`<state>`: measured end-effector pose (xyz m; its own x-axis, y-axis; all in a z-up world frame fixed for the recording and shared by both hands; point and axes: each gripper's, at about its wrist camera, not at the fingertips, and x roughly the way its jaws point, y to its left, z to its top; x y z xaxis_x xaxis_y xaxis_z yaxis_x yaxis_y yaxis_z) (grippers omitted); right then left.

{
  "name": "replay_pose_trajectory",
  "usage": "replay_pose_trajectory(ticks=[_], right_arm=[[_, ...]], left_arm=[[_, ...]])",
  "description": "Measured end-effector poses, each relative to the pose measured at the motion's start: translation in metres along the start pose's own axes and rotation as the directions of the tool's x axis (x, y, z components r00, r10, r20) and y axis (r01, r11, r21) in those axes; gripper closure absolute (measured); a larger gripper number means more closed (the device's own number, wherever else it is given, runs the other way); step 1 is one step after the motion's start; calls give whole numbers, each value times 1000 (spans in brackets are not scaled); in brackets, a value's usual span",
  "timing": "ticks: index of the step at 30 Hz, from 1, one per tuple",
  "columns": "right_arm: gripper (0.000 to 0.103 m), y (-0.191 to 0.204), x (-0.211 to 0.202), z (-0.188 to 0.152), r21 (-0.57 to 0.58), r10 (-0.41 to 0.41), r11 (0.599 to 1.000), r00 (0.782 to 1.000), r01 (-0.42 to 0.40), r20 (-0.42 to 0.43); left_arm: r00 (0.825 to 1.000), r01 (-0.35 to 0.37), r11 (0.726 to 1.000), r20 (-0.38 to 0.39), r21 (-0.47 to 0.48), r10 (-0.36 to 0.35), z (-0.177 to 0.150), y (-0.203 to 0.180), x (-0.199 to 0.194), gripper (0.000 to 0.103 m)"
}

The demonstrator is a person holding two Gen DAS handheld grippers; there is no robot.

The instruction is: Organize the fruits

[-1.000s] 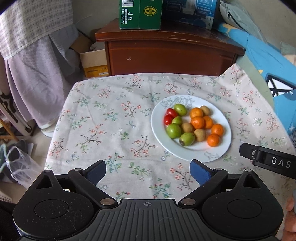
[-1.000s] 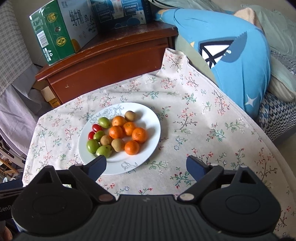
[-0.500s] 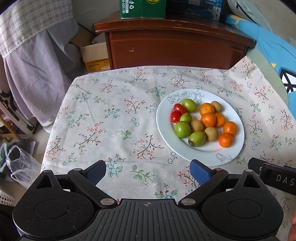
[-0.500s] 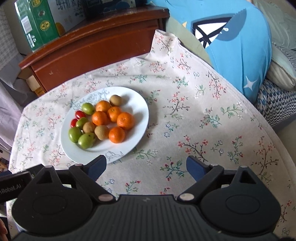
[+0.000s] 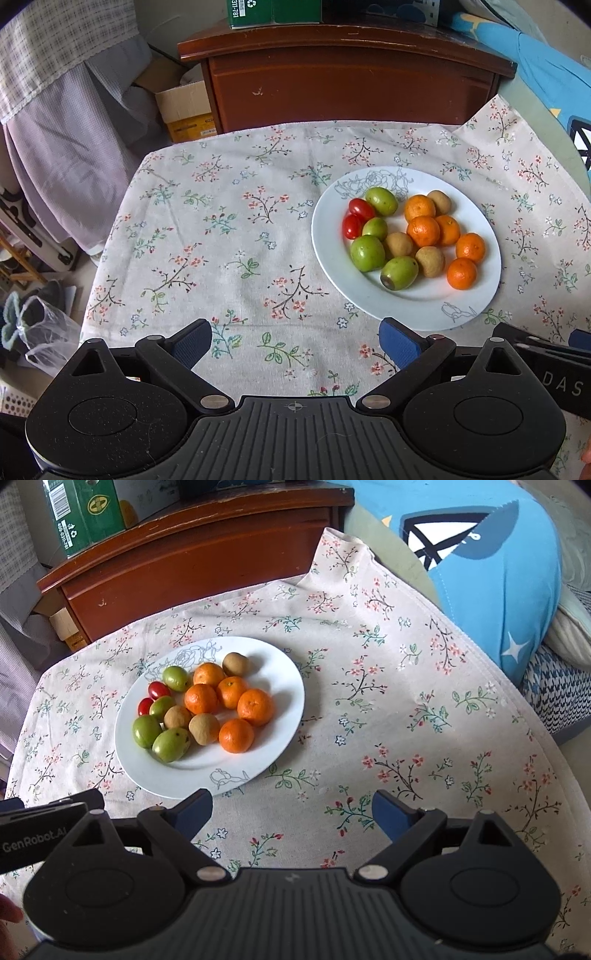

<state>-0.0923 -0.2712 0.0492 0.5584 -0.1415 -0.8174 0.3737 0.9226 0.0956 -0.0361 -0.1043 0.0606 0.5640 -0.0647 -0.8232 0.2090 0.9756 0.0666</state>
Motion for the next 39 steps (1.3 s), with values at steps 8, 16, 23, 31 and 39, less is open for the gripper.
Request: replay_pose_trajectory(ticks=[8, 16, 23, 31, 39], right_arm=[[10, 2, 5, 1, -2, -15, 1000, 1000, 15, -8], [10, 4, 9, 2, -4, -20, 1000, 1000, 20, -15], [10, 6, 11, 1, -11, -28, 1000, 999, 28, -16], [10, 8, 13, 2, -18, -35, 999, 999, 35, -17], [10, 9, 14, 1, -24, -34, 999, 999, 33, -16]], left_arm=[[1000, -4, 1000, 0, 14, 4, 2, -4, 5, 5], [1000, -23, 999, 1, 31, 23, 1, -5, 9, 5], [999, -33, 999, -3, 36, 33, 3, -5, 12, 5], [999, -39, 998, -7, 42, 39, 2, -5, 13, 5], [998, -57, 997, 2, 52, 57, 1, -6, 12, 5]])
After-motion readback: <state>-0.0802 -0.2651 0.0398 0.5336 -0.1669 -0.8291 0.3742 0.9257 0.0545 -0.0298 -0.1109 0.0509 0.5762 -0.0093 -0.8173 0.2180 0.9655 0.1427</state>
